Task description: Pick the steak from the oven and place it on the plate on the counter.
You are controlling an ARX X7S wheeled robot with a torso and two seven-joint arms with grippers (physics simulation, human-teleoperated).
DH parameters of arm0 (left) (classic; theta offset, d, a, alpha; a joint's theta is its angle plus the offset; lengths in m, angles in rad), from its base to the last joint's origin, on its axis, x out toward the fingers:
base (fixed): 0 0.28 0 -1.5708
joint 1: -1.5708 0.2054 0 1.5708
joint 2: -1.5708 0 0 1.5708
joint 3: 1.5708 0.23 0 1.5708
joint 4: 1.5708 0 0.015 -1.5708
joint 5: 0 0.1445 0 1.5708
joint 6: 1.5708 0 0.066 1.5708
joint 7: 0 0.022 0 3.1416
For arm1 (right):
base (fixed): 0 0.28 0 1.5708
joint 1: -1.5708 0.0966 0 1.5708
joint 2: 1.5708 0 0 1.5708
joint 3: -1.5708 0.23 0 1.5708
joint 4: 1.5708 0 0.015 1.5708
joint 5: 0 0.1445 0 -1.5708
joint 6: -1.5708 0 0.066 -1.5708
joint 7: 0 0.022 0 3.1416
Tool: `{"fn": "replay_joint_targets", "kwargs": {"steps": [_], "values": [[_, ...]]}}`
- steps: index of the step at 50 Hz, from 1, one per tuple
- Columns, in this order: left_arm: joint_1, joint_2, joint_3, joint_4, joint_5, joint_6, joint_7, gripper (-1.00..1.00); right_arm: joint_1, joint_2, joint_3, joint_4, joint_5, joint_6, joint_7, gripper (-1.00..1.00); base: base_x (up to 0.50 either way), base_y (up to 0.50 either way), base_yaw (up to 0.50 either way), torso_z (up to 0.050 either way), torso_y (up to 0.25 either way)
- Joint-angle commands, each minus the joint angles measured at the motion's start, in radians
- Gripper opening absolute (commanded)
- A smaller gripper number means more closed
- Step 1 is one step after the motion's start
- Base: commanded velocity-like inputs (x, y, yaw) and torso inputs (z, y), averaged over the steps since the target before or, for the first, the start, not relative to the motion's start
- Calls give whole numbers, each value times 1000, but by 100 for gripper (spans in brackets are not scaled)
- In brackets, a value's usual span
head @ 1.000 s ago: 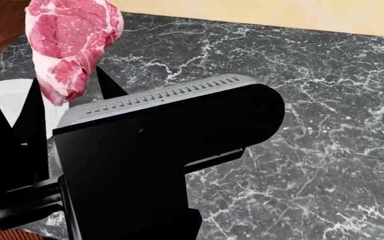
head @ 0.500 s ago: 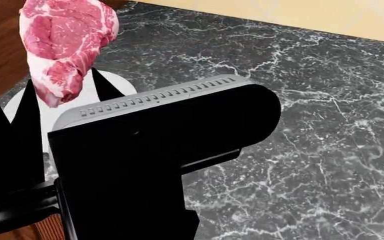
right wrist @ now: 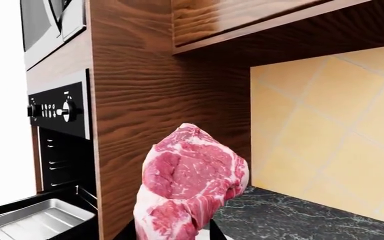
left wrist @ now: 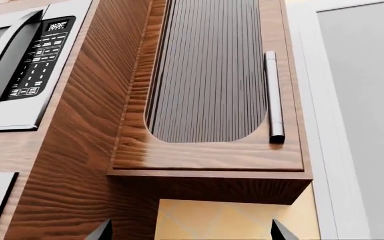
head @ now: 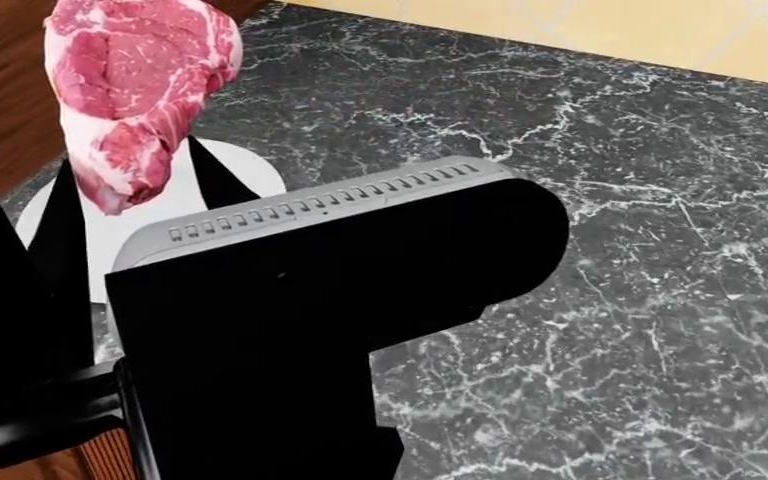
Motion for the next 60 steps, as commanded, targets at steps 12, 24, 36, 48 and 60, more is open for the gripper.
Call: {"fn": "replay_joint_targets", "kwargs": {"steps": [12,24,36,48,60], "values": [[0,6,0,-1,-2,-3,2,100,7,-5,10,8,6,11,-14,-100,258,101,0,0,0],[4,12,-2,-1,2,-6,2,100,10,-5,6,6,8,12,-11,-100,466,181,0,1,3],[9,13,4,0,11,-4,1,100,8,-4,9,-6,-15,8,-12,-100,78,30,0,0,2],[9,15,7,-1,13,-4,2,100,17,1,0,3,0,18,-7,-100,-43,163,0,0,1],[9,18,3,-2,8,-9,5,100,9,1,-2,4,-1,12,-16,-100,-64,512,0,0,1]]}}
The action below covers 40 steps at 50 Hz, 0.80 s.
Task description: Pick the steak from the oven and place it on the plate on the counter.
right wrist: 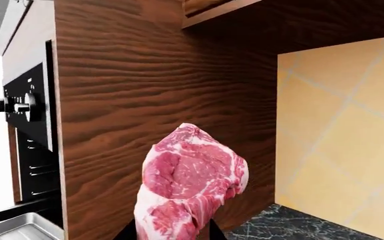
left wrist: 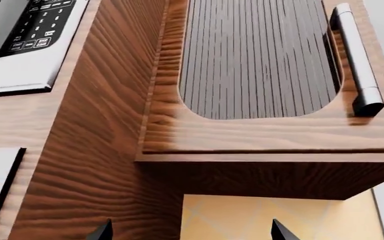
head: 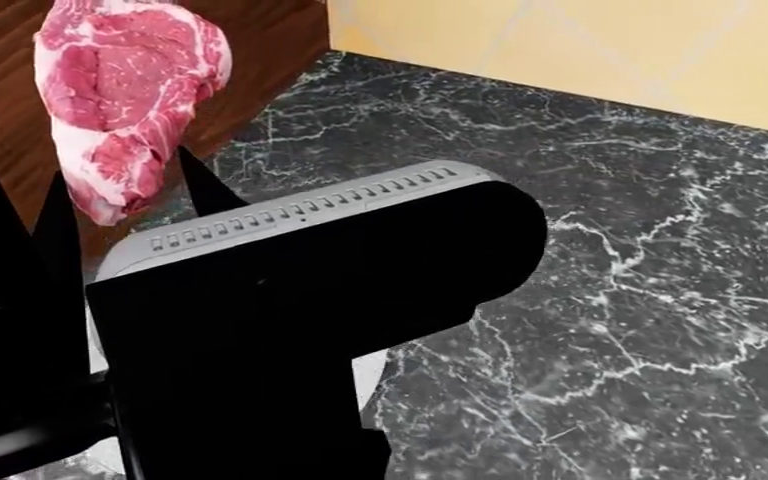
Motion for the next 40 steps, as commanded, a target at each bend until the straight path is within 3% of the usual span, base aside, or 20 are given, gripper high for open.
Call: {"fn": "replay_joint_targets", "kwargs": {"steps": [1,4,15,28,40], "values": [[-1,4,-4,-1,-3,-5,2,100,4,-1,17,1,-6,9,-11,-100,-54,516,0,0,0],[0,6,-5,0,-5,-7,0,100,1,-1,20,-5,-15,5,-11,-100,-57,515,0,0,0],[1,4,0,0,1,-2,-1,100,-11,11,24,-2,-33,-2,-19,-100,0,0,0,1,1],[15,10,9,0,18,0,1,100,-118,73,-5,63,-160,-7,-145,-100,0,0,0,0,1],[27,14,4,-3,25,-1,9,100,-149,35,-64,193,-260,-11,-301,-100,0,0,0,0,1]]}}
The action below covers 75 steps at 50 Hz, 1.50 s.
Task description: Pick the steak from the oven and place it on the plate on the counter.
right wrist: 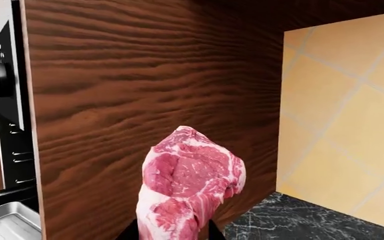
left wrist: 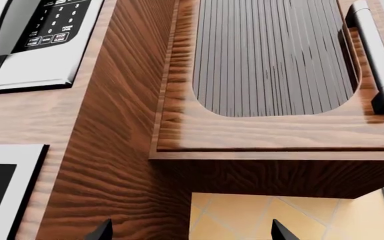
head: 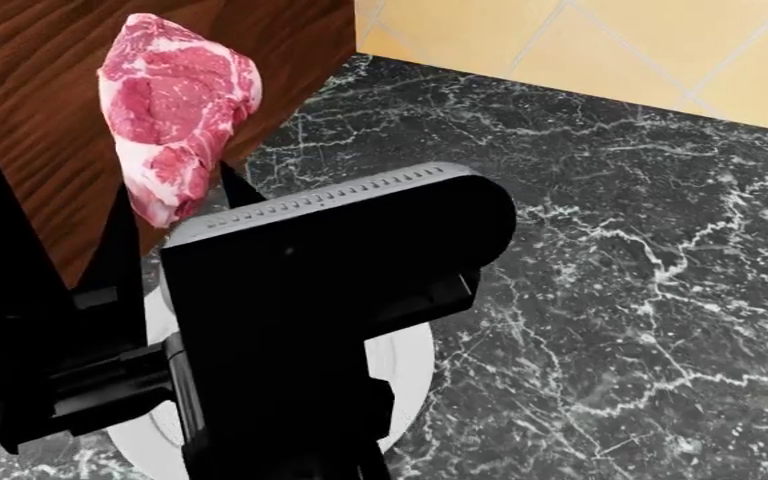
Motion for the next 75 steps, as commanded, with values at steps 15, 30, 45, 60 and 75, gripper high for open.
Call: {"fn": "replay_joint_targets", "kwargs": {"steps": [15,30,45,60,75], "values": [[24,7,6,-6,24,6,17,100,-145,11,-77,205,-225,-48,-238,-100,0,0,0,0,1],[40,12,8,-8,38,8,21,100,-186,7,-97,272,-275,-83,-293,-100,0,0,0,1,1],[48,14,7,-8,43,9,23,100,-248,13,-121,365,-331,-126,-348,-100,0,0,0,0,1],[56,14,7,-16,50,14,36,100,-272,11,-138,405,-352,-141,-377,-100,0,0,0,0,1],[65,21,6,-15,57,10,40,100,-301,-1,-142,437,-357,-168,-404,-100,0,0,0,1,1]]}}
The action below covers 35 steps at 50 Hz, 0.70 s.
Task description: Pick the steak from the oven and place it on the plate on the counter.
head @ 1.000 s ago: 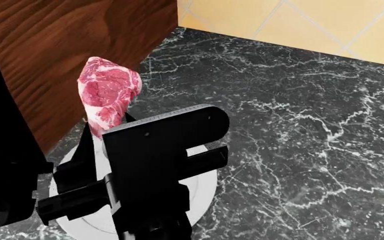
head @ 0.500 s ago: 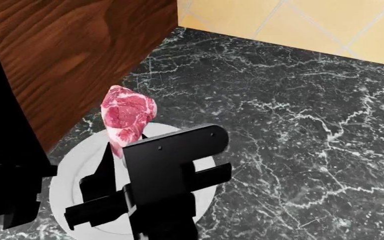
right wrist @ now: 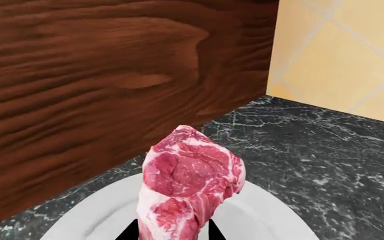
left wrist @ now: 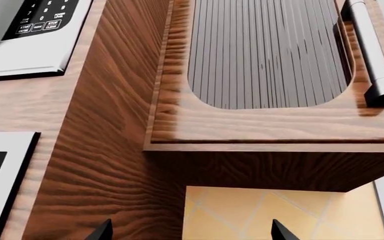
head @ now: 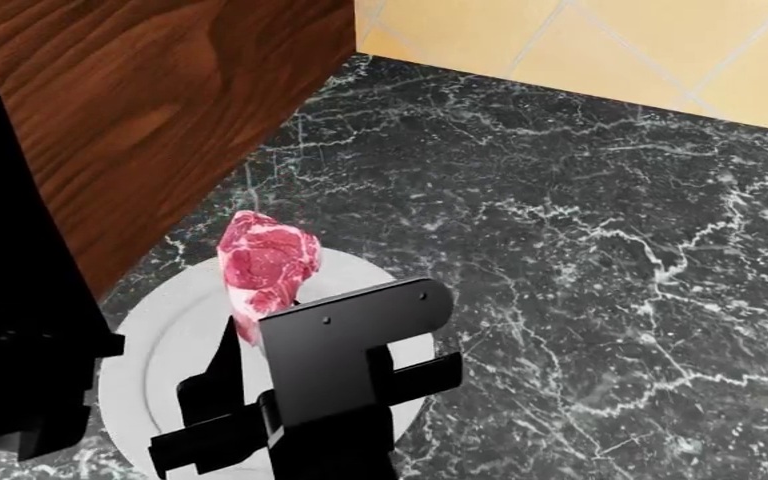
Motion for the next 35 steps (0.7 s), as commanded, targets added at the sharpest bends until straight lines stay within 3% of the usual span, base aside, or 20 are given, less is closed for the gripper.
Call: {"fn": "replay_joint_targets", "kwargs": {"steps": [1,35], "values": [[8,3,0,-1,7,0,5,100,-13,-9,11,18,-42,-9,-26,-100,0,0,0,0,0],[27,4,-10,-6,15,1,16,100,12,-27,18,18,17,38,3,-100,0,0,0,0,1]]}}
